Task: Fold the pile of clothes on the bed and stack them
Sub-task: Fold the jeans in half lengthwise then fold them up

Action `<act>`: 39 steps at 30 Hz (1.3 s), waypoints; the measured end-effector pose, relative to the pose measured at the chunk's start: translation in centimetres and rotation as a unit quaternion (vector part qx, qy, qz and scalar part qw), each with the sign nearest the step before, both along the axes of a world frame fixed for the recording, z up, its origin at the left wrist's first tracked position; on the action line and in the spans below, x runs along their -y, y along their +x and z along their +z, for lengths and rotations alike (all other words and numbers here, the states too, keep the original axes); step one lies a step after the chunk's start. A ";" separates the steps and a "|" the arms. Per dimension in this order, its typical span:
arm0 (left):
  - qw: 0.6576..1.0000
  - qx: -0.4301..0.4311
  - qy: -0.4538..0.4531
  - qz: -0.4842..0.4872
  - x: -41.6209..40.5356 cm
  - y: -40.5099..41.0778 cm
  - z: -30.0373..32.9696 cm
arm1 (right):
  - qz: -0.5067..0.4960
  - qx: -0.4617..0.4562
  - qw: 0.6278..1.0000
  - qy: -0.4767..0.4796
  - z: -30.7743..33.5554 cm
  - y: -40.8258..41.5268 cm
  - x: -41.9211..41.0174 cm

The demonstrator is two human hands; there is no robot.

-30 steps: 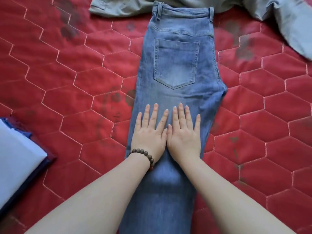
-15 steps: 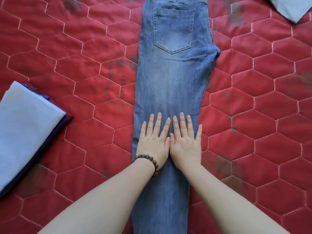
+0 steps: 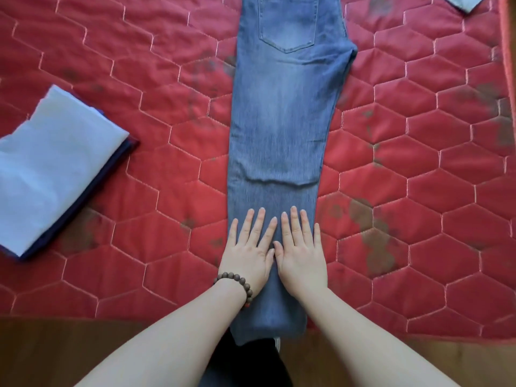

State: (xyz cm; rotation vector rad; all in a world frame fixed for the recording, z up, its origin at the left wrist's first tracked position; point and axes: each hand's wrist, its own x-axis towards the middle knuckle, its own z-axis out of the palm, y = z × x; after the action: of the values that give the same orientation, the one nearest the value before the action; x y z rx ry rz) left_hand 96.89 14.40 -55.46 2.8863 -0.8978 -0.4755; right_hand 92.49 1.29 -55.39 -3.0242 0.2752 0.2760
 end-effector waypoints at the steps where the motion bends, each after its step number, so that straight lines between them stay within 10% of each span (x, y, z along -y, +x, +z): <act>1: 1.000 -0.003 0.005 0.000 -0.5 -1.2 0.0 | 0.006 -0.004 1.000 0.001 0.1 -1.1 -0.3; 11: 0.999 -0.048 -0.022 0.001 -4.6 -11.1 1.2 | -0.008 -0.027 0.999 0.046 1.2 -10.8 -4.0; 22: 0.892 -0.154 -0.159 0.394 -4.3 -6.2 5.0 | -0.381 -0.021 0.912 0.149 4.3 -8.6 -3.0; 39: 0.850 -0.282 -0.257 0.363 -5.1 -7.7 5.3 | -0.417 -0.033 0.851 0.318 5.1 -9.8 -4.0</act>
State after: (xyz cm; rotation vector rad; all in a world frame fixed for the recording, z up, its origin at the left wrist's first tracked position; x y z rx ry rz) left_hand 89.17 19.48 -50.20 2.1424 0.1627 -0.7729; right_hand 82.72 5.32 -50.29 -2.0027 1.1752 0.3020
